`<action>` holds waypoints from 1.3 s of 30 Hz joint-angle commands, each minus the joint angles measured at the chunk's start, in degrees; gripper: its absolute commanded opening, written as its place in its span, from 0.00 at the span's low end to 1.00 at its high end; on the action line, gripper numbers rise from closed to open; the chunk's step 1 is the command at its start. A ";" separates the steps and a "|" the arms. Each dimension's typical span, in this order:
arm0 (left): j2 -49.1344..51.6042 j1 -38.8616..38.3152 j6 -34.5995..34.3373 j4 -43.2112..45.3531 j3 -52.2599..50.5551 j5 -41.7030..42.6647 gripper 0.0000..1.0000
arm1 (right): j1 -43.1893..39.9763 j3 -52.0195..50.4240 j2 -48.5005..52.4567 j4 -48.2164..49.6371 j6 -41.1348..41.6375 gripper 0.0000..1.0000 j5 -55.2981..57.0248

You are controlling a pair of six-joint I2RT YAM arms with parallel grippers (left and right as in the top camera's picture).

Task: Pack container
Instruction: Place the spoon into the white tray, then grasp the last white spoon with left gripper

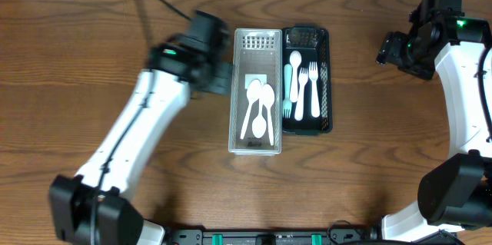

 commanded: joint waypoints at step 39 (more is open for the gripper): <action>26.32 21.64 35.78 4.50 -1.31 4.81 0.13 | -0.26 0.33 -0.07 -0.83 -0.46 0.73 0.22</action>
